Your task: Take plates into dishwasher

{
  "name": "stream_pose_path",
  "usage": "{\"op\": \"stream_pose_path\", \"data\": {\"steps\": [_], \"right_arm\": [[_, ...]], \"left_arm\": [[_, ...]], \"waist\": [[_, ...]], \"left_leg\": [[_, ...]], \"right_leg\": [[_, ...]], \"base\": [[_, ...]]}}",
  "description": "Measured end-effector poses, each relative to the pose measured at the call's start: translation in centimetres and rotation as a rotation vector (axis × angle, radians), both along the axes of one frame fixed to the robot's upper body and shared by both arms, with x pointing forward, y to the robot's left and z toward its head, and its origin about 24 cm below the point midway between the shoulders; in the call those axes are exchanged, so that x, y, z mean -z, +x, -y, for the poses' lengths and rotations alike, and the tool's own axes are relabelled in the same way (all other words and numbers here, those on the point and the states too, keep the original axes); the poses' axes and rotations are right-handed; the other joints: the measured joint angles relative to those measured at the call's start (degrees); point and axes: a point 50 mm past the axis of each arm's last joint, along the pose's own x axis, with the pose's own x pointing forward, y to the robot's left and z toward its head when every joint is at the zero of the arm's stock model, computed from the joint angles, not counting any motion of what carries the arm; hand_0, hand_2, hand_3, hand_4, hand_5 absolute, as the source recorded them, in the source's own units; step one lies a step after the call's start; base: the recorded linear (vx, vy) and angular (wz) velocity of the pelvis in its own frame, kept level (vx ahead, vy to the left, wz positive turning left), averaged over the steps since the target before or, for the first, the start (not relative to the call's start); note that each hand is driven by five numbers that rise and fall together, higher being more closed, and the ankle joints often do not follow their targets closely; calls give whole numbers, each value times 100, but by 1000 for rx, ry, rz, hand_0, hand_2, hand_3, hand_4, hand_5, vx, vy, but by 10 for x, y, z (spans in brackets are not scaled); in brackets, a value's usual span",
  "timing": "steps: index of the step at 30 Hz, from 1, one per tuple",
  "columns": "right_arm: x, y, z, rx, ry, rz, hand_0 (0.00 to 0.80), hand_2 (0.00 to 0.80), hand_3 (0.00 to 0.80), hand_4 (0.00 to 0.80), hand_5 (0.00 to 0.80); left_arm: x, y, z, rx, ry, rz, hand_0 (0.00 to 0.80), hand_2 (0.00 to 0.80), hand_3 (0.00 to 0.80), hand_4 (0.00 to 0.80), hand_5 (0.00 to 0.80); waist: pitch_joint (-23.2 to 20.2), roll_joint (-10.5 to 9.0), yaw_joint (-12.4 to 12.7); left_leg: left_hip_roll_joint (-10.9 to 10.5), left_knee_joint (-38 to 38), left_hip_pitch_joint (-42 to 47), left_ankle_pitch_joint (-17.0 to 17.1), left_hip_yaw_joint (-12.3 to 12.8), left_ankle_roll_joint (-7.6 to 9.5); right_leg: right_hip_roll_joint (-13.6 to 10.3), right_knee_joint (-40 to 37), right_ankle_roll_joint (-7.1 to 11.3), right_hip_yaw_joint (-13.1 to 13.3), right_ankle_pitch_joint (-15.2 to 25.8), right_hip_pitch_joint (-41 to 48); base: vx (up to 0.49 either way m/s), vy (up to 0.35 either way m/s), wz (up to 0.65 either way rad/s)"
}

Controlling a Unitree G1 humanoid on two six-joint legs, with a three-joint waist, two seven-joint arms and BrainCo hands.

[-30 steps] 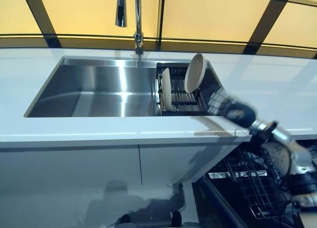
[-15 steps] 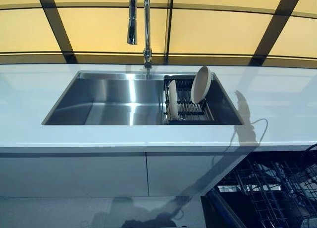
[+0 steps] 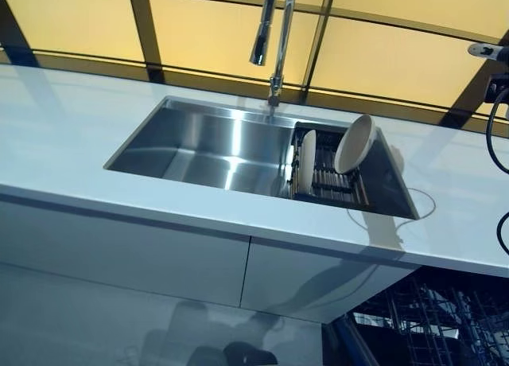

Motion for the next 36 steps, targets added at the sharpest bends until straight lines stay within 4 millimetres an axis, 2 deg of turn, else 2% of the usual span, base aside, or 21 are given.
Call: {"op": "stream_pose_path", "data": {"steps": [1, 2, 3, 5, 7, 10, 12, 16, 18, 20, 22, 24, 26, 28, 29, 30, 31, 33, 36], "right_arm": [[-4, 0, -3, -4, -4, 7, 0, 0, 0, 0, 0], [-5, 0, -6, -9, -9, 3, 0, 0, 0, 0, 0], [1, -1, -3, 9, -2, -30, 0, 0, 0, 0, 0], [8, -4, 4, 20, 38, -43, 0, 0, 0, 0, 0], [6, -7, 8, 25, 42, -43, 0, 0, 0, 0, 0], [6, -8, 9, 22, 44, -47, 0, 0, 0, 0, 0], [6, -8, 9, 23, 46, -48, 0, 0, 0, 0, 0], [9, -8, 11, 39, 52, -51, 0, 0, 0, 0, 0], [17, -10, 16, 47, 80, -56, 0, 0, 0, 0, 0], [28, -12, 22, 61, 101, -75, 0, 0, 0, 0, 0], [39, -13, 26, 72, 101, -101, 0, 0, 0, 0, 0], [48, -12, 26, 89, 95, -118, 0, 0, 0, 0, 0], [47, -11, 24, 99, 96, -106, 0, 0, 0, 0, 0], [43, -15, 29, 126, 126, -61, 0, 0, 0, 0, 0], [43, -15, 29, 128, 128, -58, 0, 0, 0, 0, 0], [44, -16, 31, 137, 131, -65, 0, 0, 0, 0, 0], [45, -19, 35, 149, 141, -71, 0, 0, 0, 0, 0], [42, -21, 38, 158, 142, -62, 0, 0, 0, 0, 0], [39, -23, 41, 174, 147, -56, 0, 0, 0, 0, 0]], "left_arm": [[0, -2, 0, 0, -2, -7, 0, 0, 0, 0, 0], [1, -6, 0, -1, -6, -14, 0, 0, 0, 0, 0], [-1, -7, -4, 0, 1, -1, 0, 0, 0, 0, 0], [-5, -4, -11, 9, 22, 31, 0, 0, 0, 0, 0], [-9, 2, -19, 3, 43, 67, 0, 0, 0, 0, 0], [-13, 6, -26, 9, 56, 90, 0, 0, 0, 0, 0], [-11, 4, -22, 10, 41, 93, 0, 0, 0, 0, 0], [-7, 0, -12, 28, 12, 94, 0, 0, 0, 0, 0], [-7, 1, -13, 69, 27, 94, 0, 0, 0, 0, 0], [-8, 2, -15, 112, 41, 83, 0, 0, 0, 0, 0], [-8, 1, -13, 138, 41, 70, 0, 0, 0, 0, 0], [-10, -1, -20, 139, 73, 73, 0, 0, 0, 0, 0], [-13, -3, -28, 123, 103, 72, 0, 0, 0, 0, 0], [-16, -5, -35, 70, 127, 102, 0, 0, 0, 0, 0], [-15, -9, -32, 71, 120, 96, 0, 0, 0, 0, 0], [-13, -14, -29, 76, 105, 87, 0, 0, 0, 0, 0], [-9, -21, -21, 72, 83, 75, 0, 0, 0, 0, 0], [-1, -38, -1, 84, 39, 36, 0, 0, 0, 0, 0], [4, -53, 14, 97, -1, 14, 0, 0, 0, 0, 0]], "waist": [[2, 78, -1], [-24, 167, -28], [-22, 168, -35], [-12, 28, -57], [-52, -80, -52], [-35, -198, -12], [-20, -208, 19], [45, -195, 33], [60, -208, 29], [87, -208, -10], [220, -62, -46], [363, -37, -118], [433, -42, -218], [447, -130, -185], [456, -106, -179], [453, -91, -191], [439, -51, -185], [397, 36, -167], [383, 53, -145]], "left_leg": [[14, -40, -19, 1, 48, 8], [-26, -70, 21, -21, -16, 41], [-179, -349, 172, 293, -64, 322], [-363, -590, 306, 476, 24, 475], [-496, -662, 312, 489, 24, 542], [-516, -646, 318, 487, 25, 517], [-481, -612, 304, 459, 24, 476], [-413, -557, 304, 412, 30, 422], [-418, -550, 334, 380, 50, 416], [-437, -503, 354, 287, 63, 460], [-359, -516, 452, 264, 81, 508], [-303, -575, 489, 297, 158, 552], [-260, -518, 354, 312, 142, 544], [-190, -548, 266, 360, 141, 415], [-110, -613, 287, 406, 96, 324], [-21, -688, 295, 459, 78, 235], [101, -786, 338, 500, 79, 181], [204, -1011, 468, 612, 78, 106], [226, -1224, 582, 710, 76, -45]], "right_leg": [[-17, 35, 20, -61, 13, -42], [-41, 80, 85, -72, 19, -44], [-172, 96, 230, -61, 36, -12], [-375, 100, 318, -75, 57, 27], [-473, 111, 332, -73, 58, 11], [-488, 128, 486, -76, 16, 16], [-449, 120, 548, -84, 1, 19], [-383, 112, 512, -89, -25, 43], [-367, 127, 455, -98, -67, 65], [-457, 579, 515, -97, -249, -106], [-501, 1413, 483, -64, -313, -459], [-615, 1567, 477, -55, -356, -794], [-636, 1243, 489, -46, -327, -818], [-639, 659, 553, -118, -268, -636], [-568, 468, 575, -236, 19, -552], [-454, 346, 464, -262, 183, -491], [-328, 229, 422, -322, 206, -434], [-143, -70, 335, -440, 344, -259], [-84, -179, 306, -505, 379, -173]], "base": [[109, 81, -21], [169, 78, -22], [155, 36, -14], [130, 7, -2], [102, 4, 10], [51, -18, 5], [41, -17, 1], [65, 26, -2], [108, 64, -2], [123, 15, -5], [45, -140, -19], [-30, -307, -25], [25, -243, 0], [68, -183, 3], [91, -123, 12], [103, -91, 17], [77, -56, 14], [66, -23, 7], [53, -8, 5]]}}
